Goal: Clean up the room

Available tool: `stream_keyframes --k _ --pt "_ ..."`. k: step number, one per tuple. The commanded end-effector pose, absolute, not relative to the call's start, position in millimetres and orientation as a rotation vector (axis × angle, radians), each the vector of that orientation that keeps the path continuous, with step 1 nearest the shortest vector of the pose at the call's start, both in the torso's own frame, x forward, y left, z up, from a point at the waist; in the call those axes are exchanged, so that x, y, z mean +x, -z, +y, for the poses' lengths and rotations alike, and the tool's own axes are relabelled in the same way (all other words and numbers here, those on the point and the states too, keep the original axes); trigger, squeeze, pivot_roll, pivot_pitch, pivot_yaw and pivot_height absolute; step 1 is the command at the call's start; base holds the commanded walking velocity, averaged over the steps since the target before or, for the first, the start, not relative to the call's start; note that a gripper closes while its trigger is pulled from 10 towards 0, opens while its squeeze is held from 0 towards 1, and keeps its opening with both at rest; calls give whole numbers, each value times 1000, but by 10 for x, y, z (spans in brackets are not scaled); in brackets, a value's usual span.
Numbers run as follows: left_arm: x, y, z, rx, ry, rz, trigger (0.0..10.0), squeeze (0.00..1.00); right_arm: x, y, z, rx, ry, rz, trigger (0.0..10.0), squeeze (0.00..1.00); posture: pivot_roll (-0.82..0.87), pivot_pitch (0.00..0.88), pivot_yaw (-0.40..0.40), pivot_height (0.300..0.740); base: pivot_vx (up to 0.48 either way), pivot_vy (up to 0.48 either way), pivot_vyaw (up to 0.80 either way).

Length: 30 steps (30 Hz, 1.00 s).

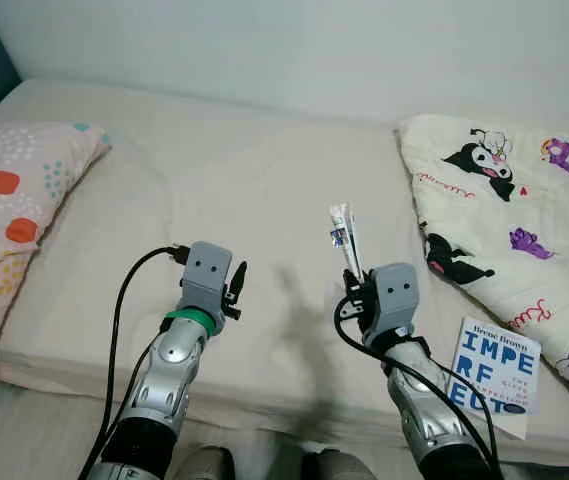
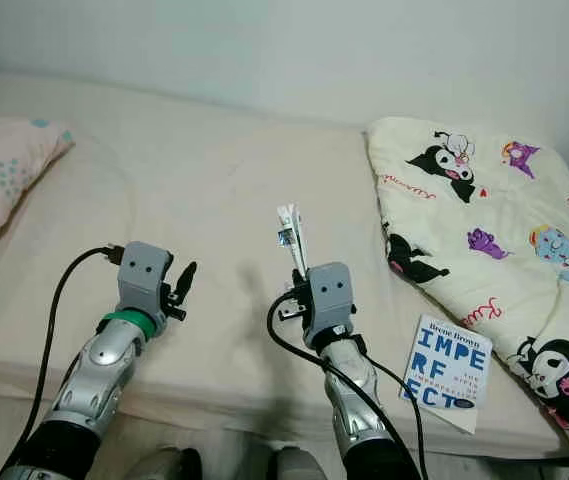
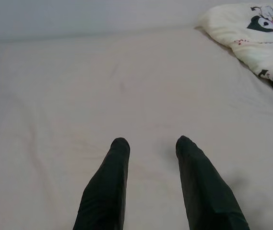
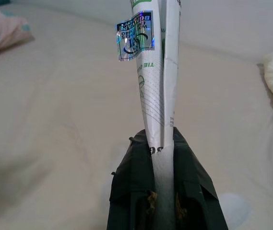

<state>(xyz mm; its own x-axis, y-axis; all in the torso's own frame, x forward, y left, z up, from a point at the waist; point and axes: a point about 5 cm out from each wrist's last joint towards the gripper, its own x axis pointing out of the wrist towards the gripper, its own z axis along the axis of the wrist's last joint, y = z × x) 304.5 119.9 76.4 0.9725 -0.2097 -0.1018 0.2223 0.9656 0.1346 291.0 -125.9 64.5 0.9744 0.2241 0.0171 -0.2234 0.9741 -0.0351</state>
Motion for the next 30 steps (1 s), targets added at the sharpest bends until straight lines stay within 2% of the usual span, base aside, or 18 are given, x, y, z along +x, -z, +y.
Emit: stream_keyframes --k 1,10,30 --pt "3029 -717 1183 150 235 98 10000 0 2898 -603 -1218 -26 -233 -6 10000 0 -29 0 13 740 0 0 0" --pt "3057 -744 1198 162 233 75 10000 0 2971 -651 -1158 -23 -250 -24 10000 0 -21 0 18 740 0 0 0" --pt "3070 -749 1211 166 237 72 10000 0 3029 -716 -991 -2 -280 -48 10000 0 -18 0 24 740 -349 0 0"
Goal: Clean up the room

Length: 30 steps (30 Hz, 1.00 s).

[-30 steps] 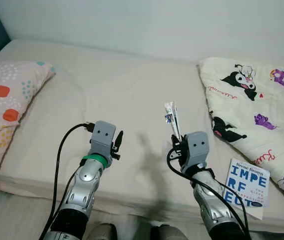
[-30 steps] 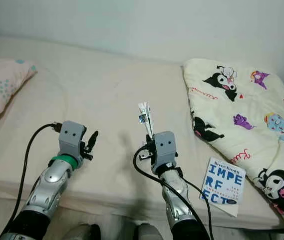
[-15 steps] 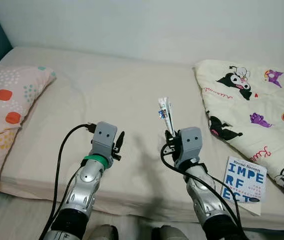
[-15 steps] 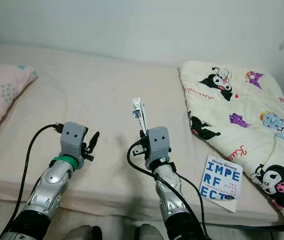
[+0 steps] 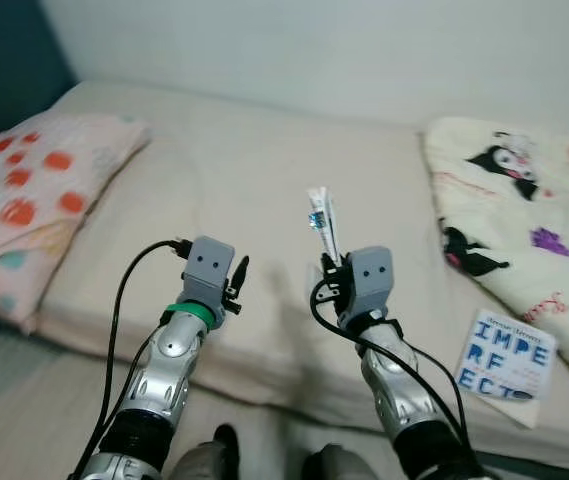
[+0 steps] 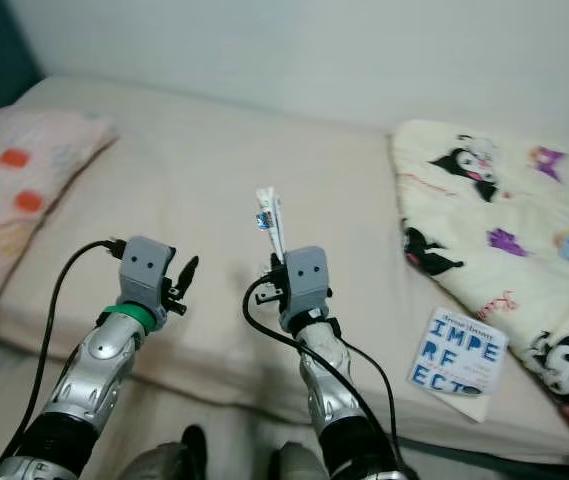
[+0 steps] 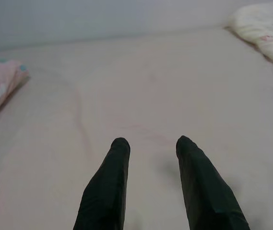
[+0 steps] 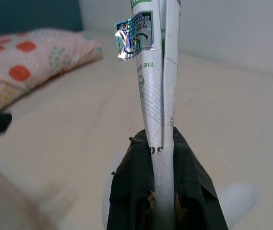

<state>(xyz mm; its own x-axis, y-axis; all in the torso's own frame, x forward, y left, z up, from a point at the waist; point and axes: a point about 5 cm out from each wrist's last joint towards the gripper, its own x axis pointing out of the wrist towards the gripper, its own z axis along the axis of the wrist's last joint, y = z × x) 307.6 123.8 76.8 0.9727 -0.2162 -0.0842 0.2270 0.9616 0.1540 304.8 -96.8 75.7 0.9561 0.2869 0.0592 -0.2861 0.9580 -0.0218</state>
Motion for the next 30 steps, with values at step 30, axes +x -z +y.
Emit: stream_keyframes --k 30 --pt "3065 -660 1270 202 243 129 10000 0 3005 -642 -1014 27 -321 -13 10000 0 -19 0 24 740 -146 0 597"
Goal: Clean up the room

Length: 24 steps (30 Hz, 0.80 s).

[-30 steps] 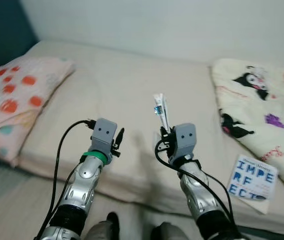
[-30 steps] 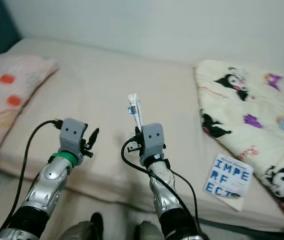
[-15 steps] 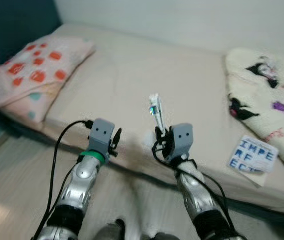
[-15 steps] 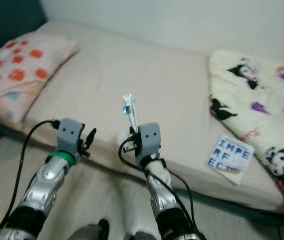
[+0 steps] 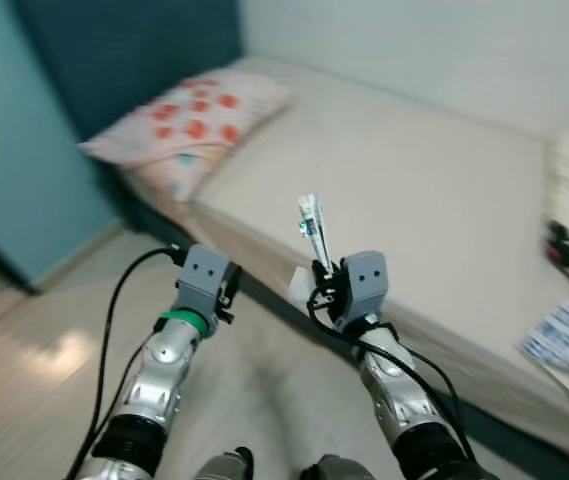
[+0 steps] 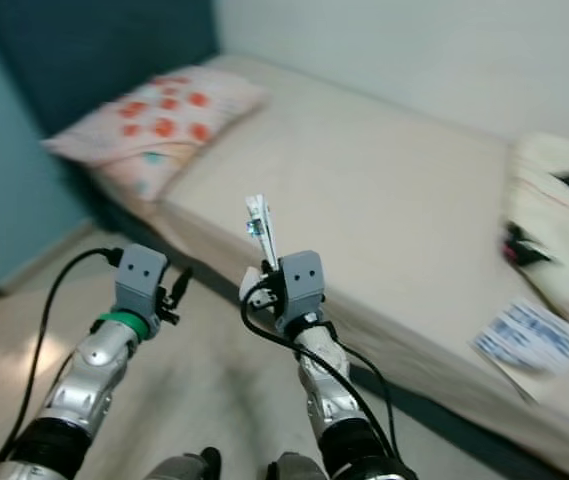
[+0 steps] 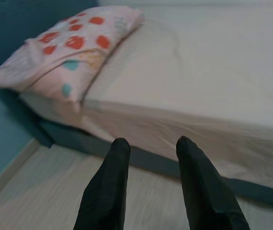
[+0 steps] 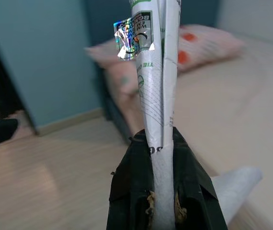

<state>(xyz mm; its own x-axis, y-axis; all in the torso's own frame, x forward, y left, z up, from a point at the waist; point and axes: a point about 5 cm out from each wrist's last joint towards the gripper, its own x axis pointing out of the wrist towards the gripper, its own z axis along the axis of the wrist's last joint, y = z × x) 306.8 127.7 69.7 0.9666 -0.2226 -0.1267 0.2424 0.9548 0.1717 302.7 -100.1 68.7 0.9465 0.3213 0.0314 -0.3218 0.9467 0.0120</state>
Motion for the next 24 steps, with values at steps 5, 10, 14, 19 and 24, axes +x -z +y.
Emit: stream_keyframes --k 5,10,14,19,24 --pt "3073 -651 1287 217 236 133 10000 0 3007 -641 -1015 25 -323 -12 10000 0 -21 0 25 740 0 0 760" --pt "3078 -648 1301 223 230 133 10000 0 3011 -641 -1015 26 -323 -12 10000 0 -21 0 25 740 0 0 756" --pt "3082 -652 1307 224 227 132 10000 0 3013 -642 -1011 26 -323 -11 10000 0 -21 0 27 740 0 0 756" --pt "3082 -650 1303 226 229 132 10000 0 3014 -640 -1009 27 -323 -11 10000 0 -21 0 29 740 0 0 756" --pt "3084 -645 1304 228 226 134 10000 0 3014 -637 -1009 27 -323 -10 10000 0 -21 0 29 740 0 0 756"
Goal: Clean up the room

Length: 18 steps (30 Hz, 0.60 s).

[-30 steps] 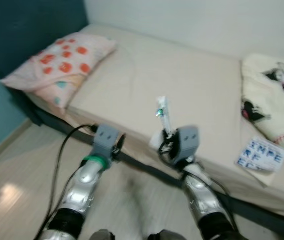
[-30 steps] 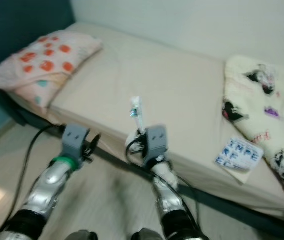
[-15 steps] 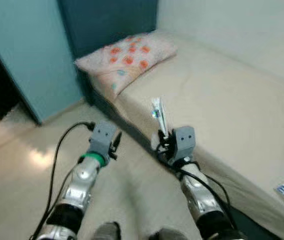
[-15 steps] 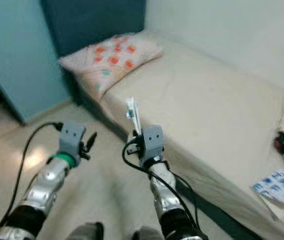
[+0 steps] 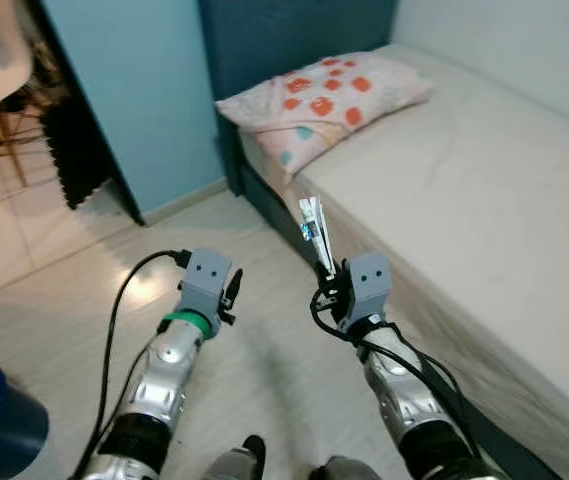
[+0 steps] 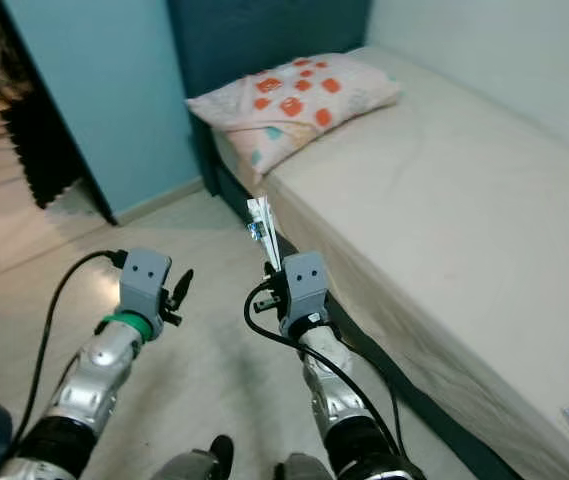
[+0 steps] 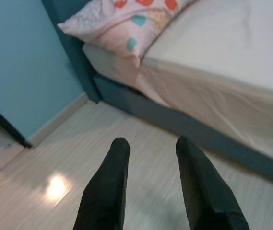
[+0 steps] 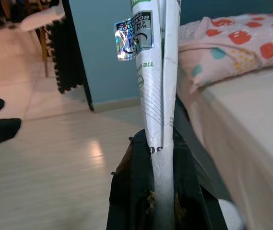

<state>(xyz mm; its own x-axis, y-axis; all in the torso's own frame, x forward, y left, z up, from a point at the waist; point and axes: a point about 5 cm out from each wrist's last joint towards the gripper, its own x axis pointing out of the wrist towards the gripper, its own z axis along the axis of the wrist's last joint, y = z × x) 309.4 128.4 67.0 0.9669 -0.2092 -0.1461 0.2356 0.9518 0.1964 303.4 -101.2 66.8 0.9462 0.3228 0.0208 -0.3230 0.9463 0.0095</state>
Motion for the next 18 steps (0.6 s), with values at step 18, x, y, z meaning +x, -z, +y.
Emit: stream_keyframes --k 18 --pt "2988 -508 1495 312 175 162 10000 0 2945 -535 -988 16 -358 27 10000 0 0 0 24 740 0 0 752"
